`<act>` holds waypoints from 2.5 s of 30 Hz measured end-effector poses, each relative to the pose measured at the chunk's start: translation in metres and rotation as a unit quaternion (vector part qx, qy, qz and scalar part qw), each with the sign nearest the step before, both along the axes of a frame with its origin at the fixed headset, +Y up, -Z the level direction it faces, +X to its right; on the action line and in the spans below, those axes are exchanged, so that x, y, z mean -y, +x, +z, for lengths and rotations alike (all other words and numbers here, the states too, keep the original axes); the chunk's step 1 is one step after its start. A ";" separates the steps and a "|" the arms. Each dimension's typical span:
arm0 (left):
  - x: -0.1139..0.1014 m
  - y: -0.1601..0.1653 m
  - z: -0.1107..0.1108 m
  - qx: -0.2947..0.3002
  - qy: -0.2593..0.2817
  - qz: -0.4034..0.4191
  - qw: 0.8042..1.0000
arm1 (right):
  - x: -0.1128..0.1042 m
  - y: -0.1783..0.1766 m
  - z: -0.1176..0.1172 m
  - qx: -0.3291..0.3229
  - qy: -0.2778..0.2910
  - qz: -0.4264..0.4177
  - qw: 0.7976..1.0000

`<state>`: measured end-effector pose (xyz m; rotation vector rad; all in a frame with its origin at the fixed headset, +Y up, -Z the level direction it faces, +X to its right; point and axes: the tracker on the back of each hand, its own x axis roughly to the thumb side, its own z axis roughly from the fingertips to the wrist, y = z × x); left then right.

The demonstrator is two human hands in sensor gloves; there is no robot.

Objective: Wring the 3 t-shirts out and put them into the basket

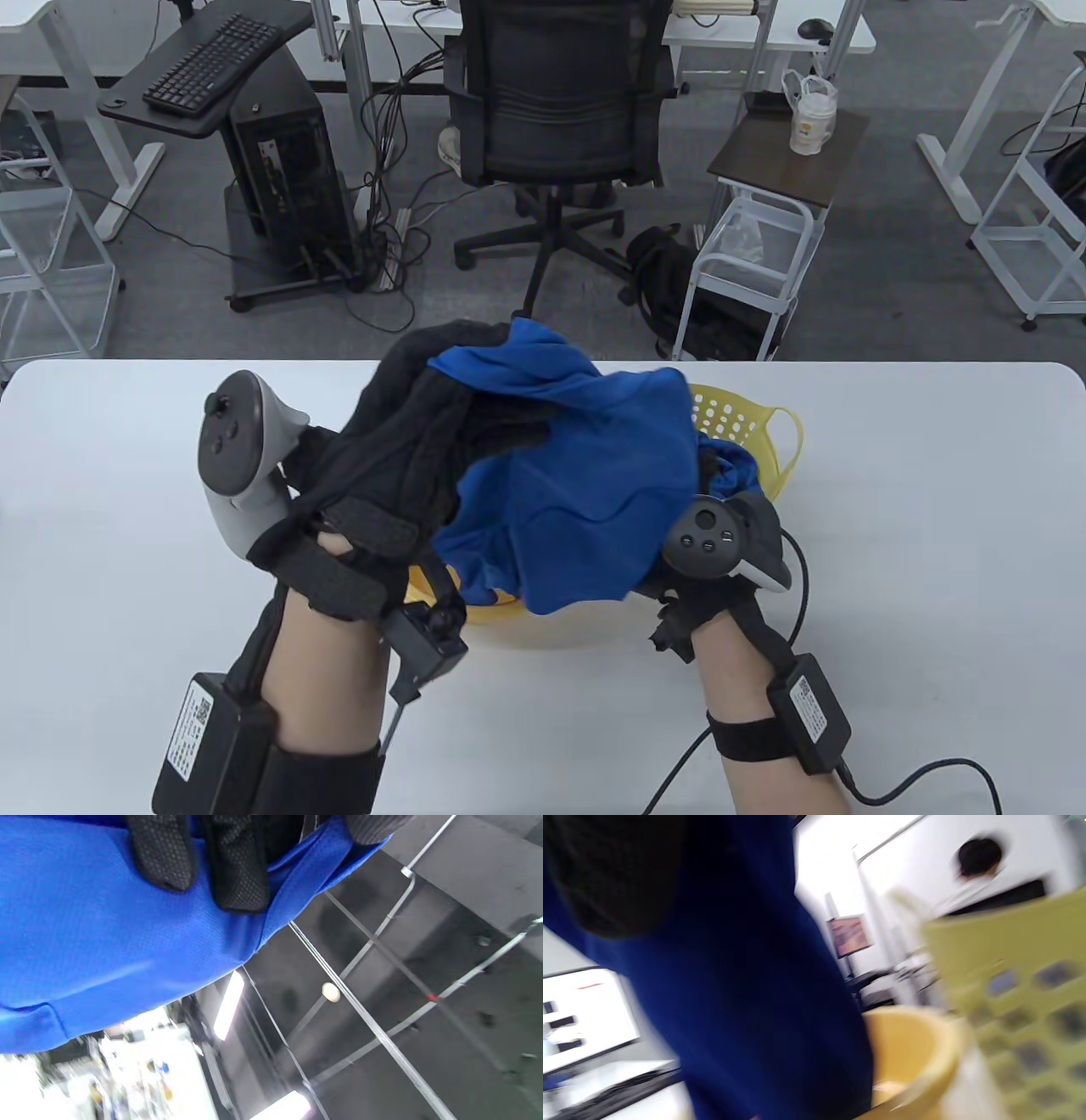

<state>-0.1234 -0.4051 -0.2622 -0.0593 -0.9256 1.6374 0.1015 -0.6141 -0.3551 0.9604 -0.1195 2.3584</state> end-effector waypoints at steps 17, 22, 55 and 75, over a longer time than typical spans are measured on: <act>0.038 -0.107 -0.006 -0.172 -0.042 0.018 0.984 | -0.010 0.021 0.003 0.176 0.044 -0.159 0.971; 0.085 -0.176 -0.005 -0.471 -0.142 -0.181 0.852 | -0.015 0.063 0.001 0.206 -0.078 -0.337 0.916; 0.238 -0.016 -0.083 -0.202 -0.112 -0.014 0.973 | -0.036 0.049 0.039 0.128 -0.186 -0.521 0.823; 0.218 -0.009 -0.061 -0.122 -0.035 -0.023 0.992 | 0.000 0.032 -0.001 -0.079 -0.374 -0.570 0.727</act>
